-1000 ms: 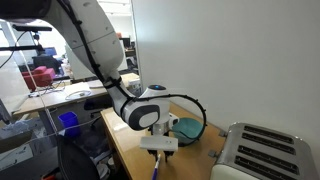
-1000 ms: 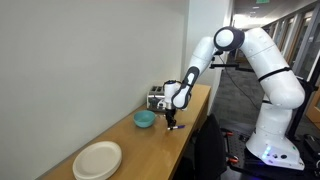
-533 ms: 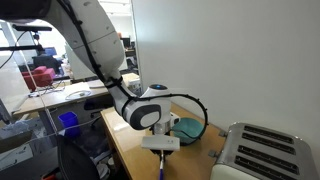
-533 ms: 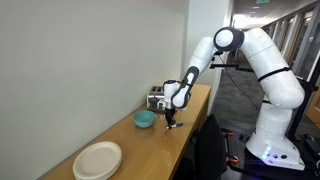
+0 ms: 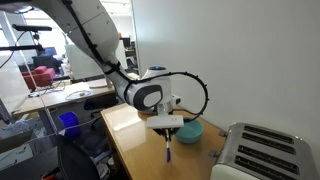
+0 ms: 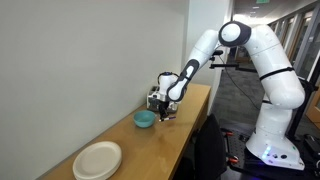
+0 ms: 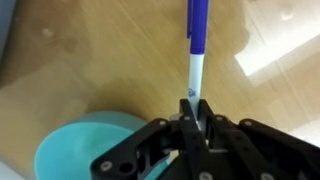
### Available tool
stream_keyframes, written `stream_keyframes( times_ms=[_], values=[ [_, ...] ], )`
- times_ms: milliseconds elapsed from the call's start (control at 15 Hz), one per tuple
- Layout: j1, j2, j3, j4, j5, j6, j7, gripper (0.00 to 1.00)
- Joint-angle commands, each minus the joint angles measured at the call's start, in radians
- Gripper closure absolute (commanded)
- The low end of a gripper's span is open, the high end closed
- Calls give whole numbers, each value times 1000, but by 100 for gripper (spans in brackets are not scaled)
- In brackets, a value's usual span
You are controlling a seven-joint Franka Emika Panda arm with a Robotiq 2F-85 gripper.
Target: Pick the pen on the table and put it in the bowl
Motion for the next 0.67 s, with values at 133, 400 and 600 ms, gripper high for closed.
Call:
stream_keyframes(
  times_ms=[133,400,600],
  values=[
    [55,-64,-2,112,-1,-176,6,97],
    [80,-3,11,258,24,-269,-25,97],
    [80,83,21,365,47,-311,-38,97]
  ],
)
